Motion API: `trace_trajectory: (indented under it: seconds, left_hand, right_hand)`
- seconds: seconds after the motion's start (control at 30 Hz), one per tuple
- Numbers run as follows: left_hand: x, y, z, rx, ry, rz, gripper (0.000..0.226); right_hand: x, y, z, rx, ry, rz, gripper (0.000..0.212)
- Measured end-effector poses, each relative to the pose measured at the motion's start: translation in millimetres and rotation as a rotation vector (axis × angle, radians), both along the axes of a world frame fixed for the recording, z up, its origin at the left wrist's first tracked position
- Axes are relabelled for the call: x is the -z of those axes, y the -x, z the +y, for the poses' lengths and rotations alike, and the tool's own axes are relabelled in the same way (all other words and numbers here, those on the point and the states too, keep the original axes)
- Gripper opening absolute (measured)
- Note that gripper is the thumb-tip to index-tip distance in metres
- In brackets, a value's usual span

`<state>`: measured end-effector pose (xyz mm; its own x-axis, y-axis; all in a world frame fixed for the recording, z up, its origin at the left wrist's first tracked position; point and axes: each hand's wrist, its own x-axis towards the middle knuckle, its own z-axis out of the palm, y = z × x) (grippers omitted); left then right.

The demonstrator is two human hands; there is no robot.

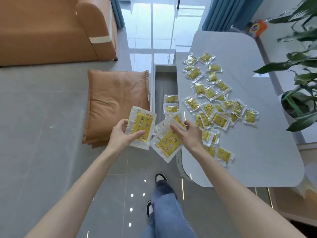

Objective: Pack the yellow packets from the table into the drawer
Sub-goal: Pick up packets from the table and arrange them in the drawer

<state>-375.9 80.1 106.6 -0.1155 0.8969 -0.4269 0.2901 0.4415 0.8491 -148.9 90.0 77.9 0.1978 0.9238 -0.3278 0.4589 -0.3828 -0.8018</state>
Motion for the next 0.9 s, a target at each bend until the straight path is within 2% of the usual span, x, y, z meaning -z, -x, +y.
trace_trajectory:
  seconds: [0.17, 0.57, 0.73, 0.9]
  left_hand:
    - [3.9, 6.2, 24.7, 0.006, 0.002, 0.014, 0.046]
    - [-2.2, 45.5, 186.0, 0.203, 0.003, 0.027, 0.037]
    - [2.7, 52.7, 237.3, 0.306, 0.021, 0.081, 0.029]
    - [20.8, 56.3, 289.5, 0.43, 0.052, 0.093, 0.027]
  right_hand:
    - [3.4, 11.3, 21.5, 0.02, 0.018, 0.0, 0.041]
    - [9.2, 56.4, 143.5, 0.14, 0.079, 0.01, 0.035]
    - [24.7, 60.8, 170.4, 0.271, 0.127, 0.035, 0.032]
    - [38.1, 67.0, 186.7, 0.47, 0.197, 0.075, 0.046]
